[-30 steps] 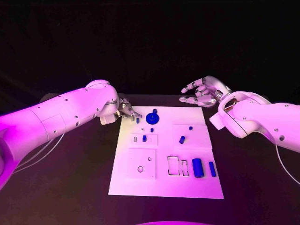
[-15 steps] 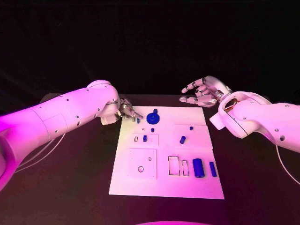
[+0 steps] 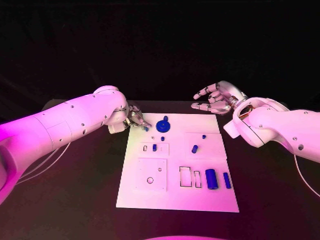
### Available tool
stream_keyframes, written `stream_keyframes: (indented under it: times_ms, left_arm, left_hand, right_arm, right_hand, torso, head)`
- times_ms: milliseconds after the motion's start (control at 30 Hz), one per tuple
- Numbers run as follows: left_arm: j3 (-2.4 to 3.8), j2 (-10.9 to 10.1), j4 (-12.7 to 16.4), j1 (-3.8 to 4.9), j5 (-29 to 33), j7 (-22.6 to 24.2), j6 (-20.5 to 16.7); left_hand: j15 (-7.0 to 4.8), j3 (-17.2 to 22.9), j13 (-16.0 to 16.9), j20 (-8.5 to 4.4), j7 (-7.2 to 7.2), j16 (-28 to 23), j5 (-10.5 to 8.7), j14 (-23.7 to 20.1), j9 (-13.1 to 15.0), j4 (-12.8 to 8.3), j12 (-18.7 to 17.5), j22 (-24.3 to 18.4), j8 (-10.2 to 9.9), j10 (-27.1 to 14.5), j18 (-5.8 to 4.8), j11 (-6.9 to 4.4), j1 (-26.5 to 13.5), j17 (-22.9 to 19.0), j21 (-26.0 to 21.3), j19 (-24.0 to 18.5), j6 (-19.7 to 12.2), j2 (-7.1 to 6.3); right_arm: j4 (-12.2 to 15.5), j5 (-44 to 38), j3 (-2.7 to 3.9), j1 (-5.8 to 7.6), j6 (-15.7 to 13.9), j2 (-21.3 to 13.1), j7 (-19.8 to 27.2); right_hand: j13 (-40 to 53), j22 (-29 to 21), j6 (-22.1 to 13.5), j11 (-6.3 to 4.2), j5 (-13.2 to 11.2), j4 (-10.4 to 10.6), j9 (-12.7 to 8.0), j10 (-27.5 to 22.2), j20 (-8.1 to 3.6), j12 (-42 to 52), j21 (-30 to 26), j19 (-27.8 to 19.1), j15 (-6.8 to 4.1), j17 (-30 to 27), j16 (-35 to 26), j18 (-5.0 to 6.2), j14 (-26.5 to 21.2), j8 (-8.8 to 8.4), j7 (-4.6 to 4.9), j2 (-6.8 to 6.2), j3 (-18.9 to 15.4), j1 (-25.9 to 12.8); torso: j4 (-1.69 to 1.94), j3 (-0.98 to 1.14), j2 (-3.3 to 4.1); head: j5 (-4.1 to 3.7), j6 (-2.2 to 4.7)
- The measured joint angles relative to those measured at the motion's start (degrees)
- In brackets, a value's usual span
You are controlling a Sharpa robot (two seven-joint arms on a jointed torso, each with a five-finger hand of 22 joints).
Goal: Assemble the parts on the task board
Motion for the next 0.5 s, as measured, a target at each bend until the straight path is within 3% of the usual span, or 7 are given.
stream_keyframes:
  times_ms: [267,400,500]
  left_arm:
    - [0.02,0.0,0.0,0.04,0.6,0.5,-0.3]
    - [-0.01,-0.1,0.0,-0.01,1.0,0.7,-0.6]
    - [-0.04,-0.2,0.1,-0.05,1.6,0.9,-0.8]
  left_hand:
    - [-0.23,4.1,-0.3,-0.22,-0.39,0.0,-0.05,0.2,0.2,-0.9,0.0,0.1,0.3,0.0,0.00,-0.41,3.5,0.0,0.0,0.2,-0.1,-0.11]
    - [-0.43,8.4,-0.4,-0.42,-0.58,0.0,-0.23,0.0,0.2,-2.5,0.0,0.2,1.2,0.2,0.00,-0.64,5.0,0.0,0.0,0.0,-0.2,-0.77]
    - [-0.64,10.4,-0.6,-0.62,-0.91,0.0,-0.34,0.2,0.2,-0.6,0.0,0.4,2.9,0.4,0.00,-0.82,5.9,0.0,0.0,0.2,-0.6,-1.62]
  right_arm:
    - [0.0,0.0,0.00,0.00,0.0,0.0,0.0]
    - [-0.1,0.0,0.00,0.00,0.0,0.0,0.0]
    - [-0.1,0.0,0.00,0.00,0.0,0.0,0.0]
  right_hand:
    - [0.0,0.0,0.0,0.00,0.0,0.0,0.0,0.0,0.00,0.0,0.0,0.0,0.00,0.0,0.0,0.00,0.0,0.00,0.00,0.00,0.0,0.0]
    - [0.0,0.0,0.0,0.00,0.0,0.0,0.0,0.0,0.00,0.0,0.0,0.0,0.00,0.0,0.0,0.00,0.0,0.00,0.00,0.00,0.0,0.0]
    - [0.0,0.0,0.0,0.00,0.0,0.0,0.0,0.0,0.00,0.0,0.0,0.0,0.00,0.0,0.0,0.00,0.0,0.00,0.00,0.00,0.0,0.0]
  torso:
    - [-0.01,0.00,-0.03]
    - [-0.01,-0.01,-0.03]
    - [-0.01,-0.02,-0.04]
  head:
    - [-0.02,-0.03]
    - [-0.04,-0.03]
    - [-0.04,-0.03]
